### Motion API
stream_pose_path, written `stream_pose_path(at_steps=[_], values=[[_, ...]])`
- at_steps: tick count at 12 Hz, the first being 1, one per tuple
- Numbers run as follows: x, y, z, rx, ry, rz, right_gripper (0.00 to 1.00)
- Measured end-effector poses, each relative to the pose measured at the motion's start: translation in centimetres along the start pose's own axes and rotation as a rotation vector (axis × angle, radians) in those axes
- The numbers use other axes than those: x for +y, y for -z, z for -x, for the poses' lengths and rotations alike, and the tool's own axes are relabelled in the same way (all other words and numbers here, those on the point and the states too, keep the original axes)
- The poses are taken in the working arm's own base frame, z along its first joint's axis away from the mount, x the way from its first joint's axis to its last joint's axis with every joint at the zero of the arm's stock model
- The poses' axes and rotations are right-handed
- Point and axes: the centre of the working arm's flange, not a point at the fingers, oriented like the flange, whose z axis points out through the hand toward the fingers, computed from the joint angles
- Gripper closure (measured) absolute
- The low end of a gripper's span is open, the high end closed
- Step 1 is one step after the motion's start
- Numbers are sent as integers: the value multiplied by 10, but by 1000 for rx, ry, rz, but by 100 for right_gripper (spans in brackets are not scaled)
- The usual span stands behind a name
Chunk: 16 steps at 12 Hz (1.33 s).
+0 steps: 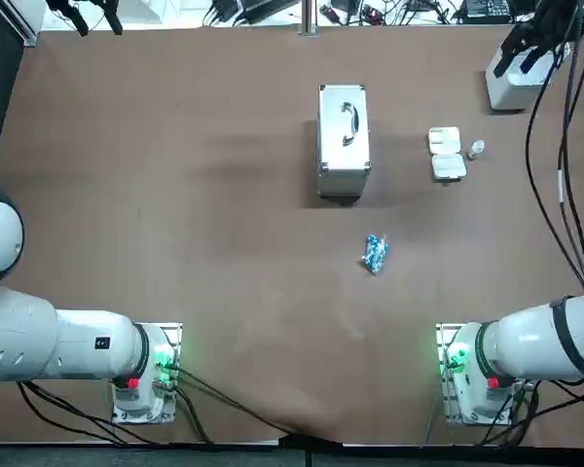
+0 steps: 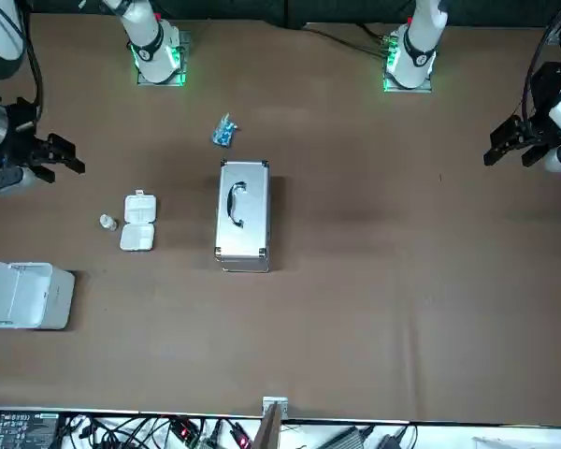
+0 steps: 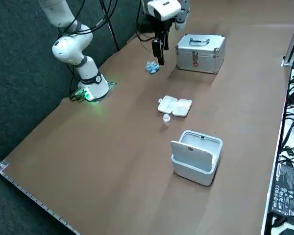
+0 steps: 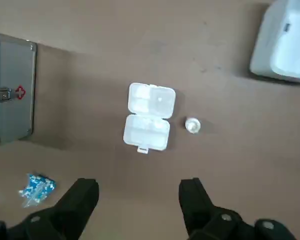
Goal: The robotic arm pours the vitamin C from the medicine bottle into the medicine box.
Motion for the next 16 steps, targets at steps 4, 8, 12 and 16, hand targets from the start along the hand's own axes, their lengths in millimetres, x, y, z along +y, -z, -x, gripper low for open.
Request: stream_pose_path(at_steps=[4, 8, 12, 16], values=[[-12, 45, 3, -21, -81, 44, 0], [-17, 90, 11, -14, -105, 63, 0], [-17, 126, 21, -9, -130, 105, 0], [-31, 136, 20, 6, -237, 113, 0]])
